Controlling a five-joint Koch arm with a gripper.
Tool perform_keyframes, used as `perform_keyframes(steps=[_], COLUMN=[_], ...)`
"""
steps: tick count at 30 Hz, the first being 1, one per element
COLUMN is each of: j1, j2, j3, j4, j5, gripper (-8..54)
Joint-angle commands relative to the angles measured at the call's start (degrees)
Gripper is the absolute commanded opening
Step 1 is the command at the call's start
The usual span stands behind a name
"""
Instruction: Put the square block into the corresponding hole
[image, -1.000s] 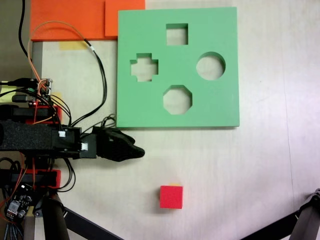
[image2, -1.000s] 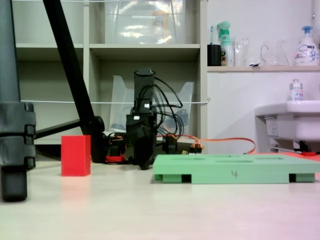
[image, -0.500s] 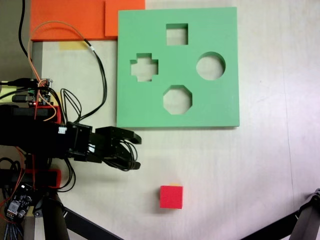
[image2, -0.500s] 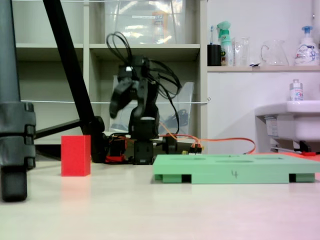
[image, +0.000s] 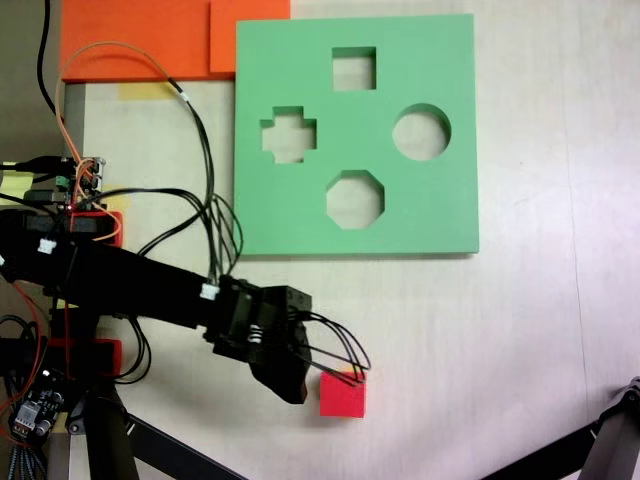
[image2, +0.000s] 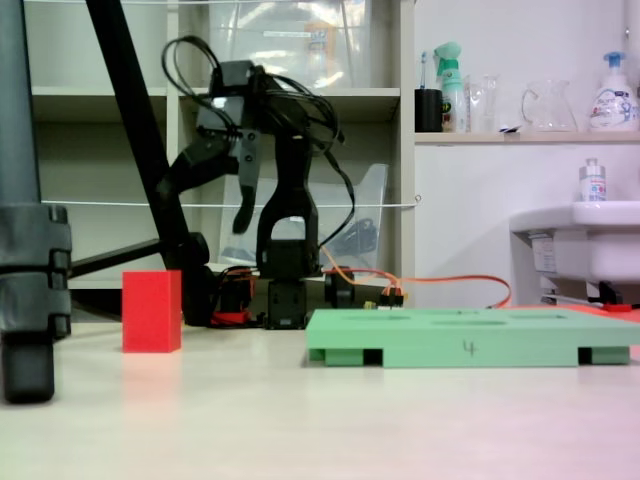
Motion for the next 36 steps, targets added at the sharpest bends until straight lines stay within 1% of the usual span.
perform_keyframes(steps=[1, 14, 22, 28, 30, 32, 33, 34, 36], j1=[1.1, 5.8, 6.4, 6.2, 6.8, 7.2, 7.0, 6.9, 6.4], j2=[-1.2, -15.2, -21.4, -23.6, -25.4, -26.5, -26.8, -27.3, -27.8], j3=[-3.3, -11.6, -12.4, -12.1, -11.9, -11.6, -11.4, -11.2, -11.0], j4=[-0.6, -4.0, -5.4, -6.4, -6.4, -6.4, -6.4, -6.3, -6.2], j5=[-0.8, -2.0, -2.0, -1.8, -1.8, -1.8, -1.8, -1.8, -1.7], gripper=[52.3, 52.3, 52.2, 51.9, 50.2, 39.6, 37.0, 35.4, 34.4])
